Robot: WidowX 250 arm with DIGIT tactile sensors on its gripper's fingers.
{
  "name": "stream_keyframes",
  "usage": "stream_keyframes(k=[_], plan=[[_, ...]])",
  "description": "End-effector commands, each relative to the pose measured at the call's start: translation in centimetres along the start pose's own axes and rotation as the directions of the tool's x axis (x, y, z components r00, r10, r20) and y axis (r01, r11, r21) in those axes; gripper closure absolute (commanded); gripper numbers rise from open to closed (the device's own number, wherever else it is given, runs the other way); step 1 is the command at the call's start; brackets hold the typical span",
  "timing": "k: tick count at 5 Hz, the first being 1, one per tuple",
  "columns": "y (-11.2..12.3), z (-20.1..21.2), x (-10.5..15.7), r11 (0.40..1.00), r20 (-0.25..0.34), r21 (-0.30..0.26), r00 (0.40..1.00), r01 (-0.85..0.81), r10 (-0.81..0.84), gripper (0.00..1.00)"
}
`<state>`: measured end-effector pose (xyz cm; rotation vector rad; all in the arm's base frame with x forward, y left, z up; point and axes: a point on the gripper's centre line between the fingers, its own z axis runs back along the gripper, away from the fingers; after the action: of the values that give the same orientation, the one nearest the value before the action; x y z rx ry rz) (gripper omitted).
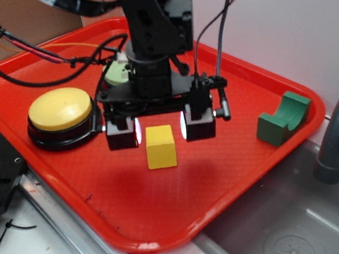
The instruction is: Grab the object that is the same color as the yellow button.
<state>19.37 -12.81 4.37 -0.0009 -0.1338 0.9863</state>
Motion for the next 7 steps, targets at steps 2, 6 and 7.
stream_keyframes(k=[2,6,7], plan=[[-0.7,-3.1,2.5,0.999,0.007,0.029,0.999,-0.032,0.032,0.60],[-1.1,4.0,4.9,0.874,-0.123,0.036,0.870,0.485,-0.478,1.00],[-1.0,7.3,4.6,0.766,-0.123,0.022,0.762,0.643,-0.636,1.00]])
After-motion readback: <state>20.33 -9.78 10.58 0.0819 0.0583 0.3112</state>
